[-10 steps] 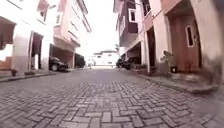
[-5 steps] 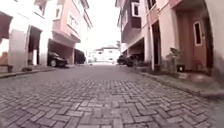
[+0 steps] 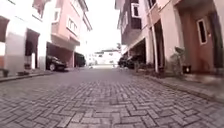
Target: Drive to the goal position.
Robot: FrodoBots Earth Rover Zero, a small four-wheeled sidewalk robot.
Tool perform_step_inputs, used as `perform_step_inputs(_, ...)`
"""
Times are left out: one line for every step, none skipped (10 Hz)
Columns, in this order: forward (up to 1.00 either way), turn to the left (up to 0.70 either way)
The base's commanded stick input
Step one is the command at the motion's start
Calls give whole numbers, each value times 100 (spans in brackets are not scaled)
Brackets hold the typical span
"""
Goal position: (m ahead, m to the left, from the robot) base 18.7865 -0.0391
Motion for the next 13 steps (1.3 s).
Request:
perform_step_inputs(70,0)
perform_step_inputs(70,0)
perform_step_inputs(70,0)
perform_step_inputs(70,0)
perform_step_inputs(70,0)
perform_step_inputs(70,0)
perform_step_inputs(70,0)
perform_step_inputs(70,0)
perform_step_inputs(70,0)
perform_step_inputs(70,0)
perform_step_inputs(70,0)
perform_step_inputs(70,0)
perform_step_inputs(70,0)
